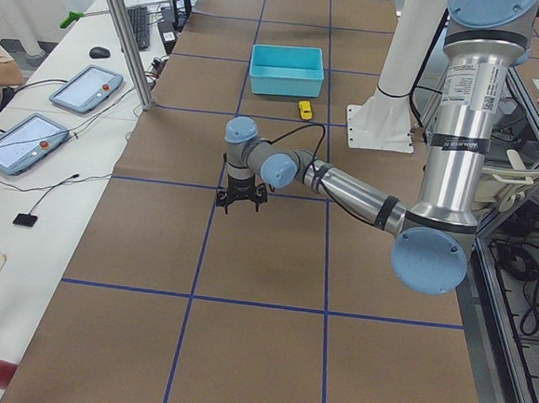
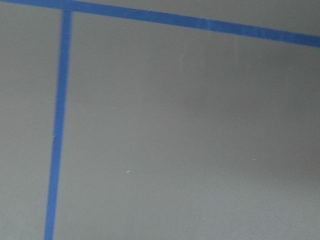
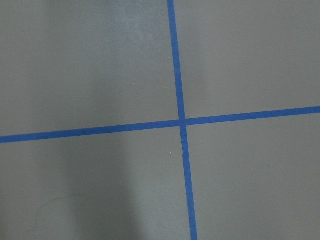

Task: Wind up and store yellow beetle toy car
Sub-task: 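Reach the right gripper down to the car beside the bin, then close the right gripper on the yellow car, then lift the car with the right gripper and carry it over the bin, then lower the car into the bin and open the right gripper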

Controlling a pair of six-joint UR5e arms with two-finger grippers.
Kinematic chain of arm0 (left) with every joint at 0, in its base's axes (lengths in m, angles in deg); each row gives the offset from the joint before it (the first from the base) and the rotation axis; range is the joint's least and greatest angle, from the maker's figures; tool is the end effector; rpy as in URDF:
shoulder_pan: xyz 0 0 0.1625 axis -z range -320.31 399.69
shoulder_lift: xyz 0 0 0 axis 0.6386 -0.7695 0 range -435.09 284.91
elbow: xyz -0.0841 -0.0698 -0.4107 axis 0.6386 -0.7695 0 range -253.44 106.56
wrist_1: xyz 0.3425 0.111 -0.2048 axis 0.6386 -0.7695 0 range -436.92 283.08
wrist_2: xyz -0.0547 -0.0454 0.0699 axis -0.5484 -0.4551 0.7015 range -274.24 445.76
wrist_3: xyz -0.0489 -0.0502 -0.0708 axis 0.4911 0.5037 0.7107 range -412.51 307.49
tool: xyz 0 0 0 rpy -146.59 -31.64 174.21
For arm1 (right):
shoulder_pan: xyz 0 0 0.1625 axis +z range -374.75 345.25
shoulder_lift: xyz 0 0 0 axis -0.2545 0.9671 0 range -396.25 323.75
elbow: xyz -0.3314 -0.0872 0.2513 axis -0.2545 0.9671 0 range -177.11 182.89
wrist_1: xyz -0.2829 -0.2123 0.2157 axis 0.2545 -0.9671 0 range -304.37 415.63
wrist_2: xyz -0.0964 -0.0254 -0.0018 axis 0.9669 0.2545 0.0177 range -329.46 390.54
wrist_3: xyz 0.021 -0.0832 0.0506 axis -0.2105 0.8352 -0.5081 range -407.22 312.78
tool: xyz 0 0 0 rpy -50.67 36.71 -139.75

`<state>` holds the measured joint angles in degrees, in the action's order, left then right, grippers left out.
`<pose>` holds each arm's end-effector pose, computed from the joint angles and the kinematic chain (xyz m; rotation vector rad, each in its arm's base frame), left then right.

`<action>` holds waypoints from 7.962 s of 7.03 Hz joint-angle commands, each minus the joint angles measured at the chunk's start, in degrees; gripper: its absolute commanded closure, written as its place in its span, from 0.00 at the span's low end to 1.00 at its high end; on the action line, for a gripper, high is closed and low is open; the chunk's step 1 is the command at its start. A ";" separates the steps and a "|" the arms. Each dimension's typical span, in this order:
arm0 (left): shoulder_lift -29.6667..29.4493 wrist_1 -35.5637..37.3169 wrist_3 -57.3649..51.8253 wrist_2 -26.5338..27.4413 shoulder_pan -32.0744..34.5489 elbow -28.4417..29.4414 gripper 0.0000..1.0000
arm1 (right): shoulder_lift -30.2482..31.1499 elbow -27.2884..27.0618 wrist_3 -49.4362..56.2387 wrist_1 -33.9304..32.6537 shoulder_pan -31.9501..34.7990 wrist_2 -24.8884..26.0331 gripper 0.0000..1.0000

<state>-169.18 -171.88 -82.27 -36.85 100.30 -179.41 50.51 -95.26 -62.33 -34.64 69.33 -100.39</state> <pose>0.1880 -0.4961 0.4858 0.4502 0.5897 1.1117 0.0139 -0.5251 0.5639 0.0527 -0.7343 0.0836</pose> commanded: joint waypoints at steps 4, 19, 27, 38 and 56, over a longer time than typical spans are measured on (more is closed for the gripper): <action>-0.21 6.86 28.08 -15.90 15.03 3.38 0.00 | -2.74 -23.16 -0.27 -14.12 -11.45 0.76 0.00; 4.79 16.21 27.74 -13.71 28.77 10.00 0.00 | -29.64 -17.01 36.47 -13.12 -63.58 28.26 0.00; 4.00 15.07 27.74 -13.71 28.68 10.34 0.00 | -29.28 -7.15 35.41 -2.28 -66.50 32.67 0.00; 4.09 15.07 27.74 -13.62 28.60 10.87 0.00 | -30.43 -2.48 30.14 2.02 -67.20 32.50 1.00; 4.70 12.08 27.74 -13.71 28.68 11.40 0.00 | -14.96 -8.99 46.57 6.59 -50.50 19.84 1.00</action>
<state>-164.47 -159.80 -54.53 -50.56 128.94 -168.01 35.52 -105.16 -15.30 -28.60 19.99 -80.69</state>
